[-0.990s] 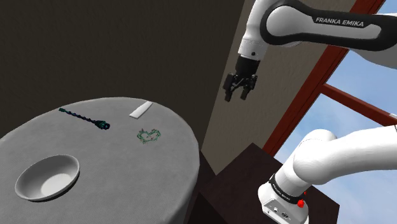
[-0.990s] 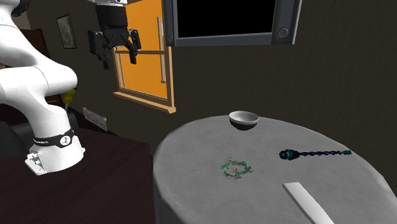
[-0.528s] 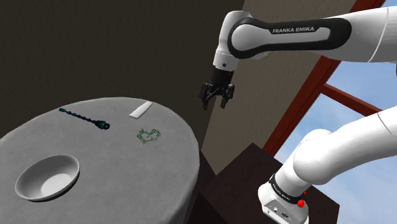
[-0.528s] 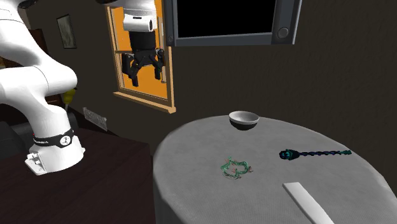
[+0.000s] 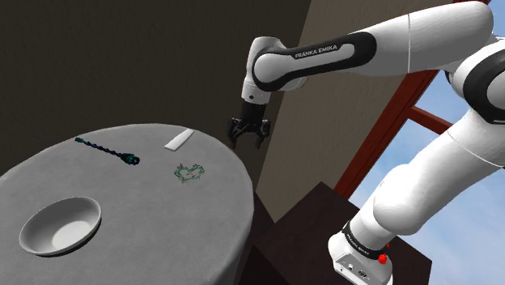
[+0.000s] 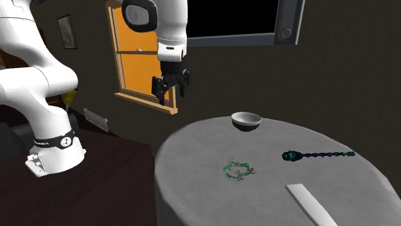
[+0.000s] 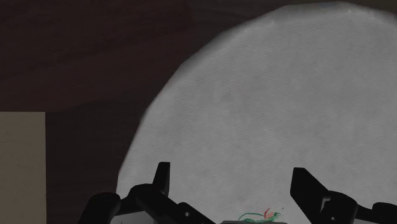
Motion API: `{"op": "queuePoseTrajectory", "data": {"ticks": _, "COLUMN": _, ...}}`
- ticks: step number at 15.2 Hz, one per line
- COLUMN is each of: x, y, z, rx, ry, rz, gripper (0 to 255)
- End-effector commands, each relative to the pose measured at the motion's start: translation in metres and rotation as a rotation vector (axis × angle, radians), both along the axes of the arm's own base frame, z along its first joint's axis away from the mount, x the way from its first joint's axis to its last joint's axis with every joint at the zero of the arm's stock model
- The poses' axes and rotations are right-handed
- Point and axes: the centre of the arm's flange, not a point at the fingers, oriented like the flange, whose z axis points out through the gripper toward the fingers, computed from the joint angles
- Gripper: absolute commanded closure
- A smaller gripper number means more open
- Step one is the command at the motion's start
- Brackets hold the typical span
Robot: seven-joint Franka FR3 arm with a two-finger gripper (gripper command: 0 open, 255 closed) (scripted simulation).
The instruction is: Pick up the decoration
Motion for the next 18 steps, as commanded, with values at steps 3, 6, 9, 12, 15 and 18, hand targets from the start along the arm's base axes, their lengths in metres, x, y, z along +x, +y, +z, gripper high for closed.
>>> {"op": "queuePoseTrajectory", "data": {"ticks": 3, "x": 0.036, "y": 0.022, "z": -0.038, "rx": 0.012, "ry": 0.026, "rz": -0.043, "gripper": 0}}
{"op": "queuePoseTrajectory", "data": {"ticks": 6, "x": 0.062, "y": 0.037, "z": -0.066, "rx": 0.021, "ry": 0.046, "rz": -0.073, "gripper": 0}}
{"op": "queuePoseTrajectory", "data": {"ticks": 9, "x": 0.088, "y": 0.052, "z": -0.094, "rx": 0.029, "ry": 0.066, "rz": -0.104, "gripper": 0}}
{"op": "queuePoseTrajectory", "data": {"ticks": 12, "x": 0.113, "y": 0.066, "z": -0.122, "rx": 0.037, "ry": 0.086, "rz": -0.135, "gripper": 0}}
{"op": "queuePoseTrajectory", "data": {"ticks": 15, "x": 0.139, "y": 0.079, "z": -0.151, "rx": 0.046, "ry": 0.106, "rz": -0.165, "gripper": 0}}
{"op": "queuePoseTrajectory", "data": {"ticks": 18, "x": 0.164, "y": 0.092, "z": -0.180, "rx": 0.054, "ry": 0.126, "rz": -0.196, "gripper": 0}}
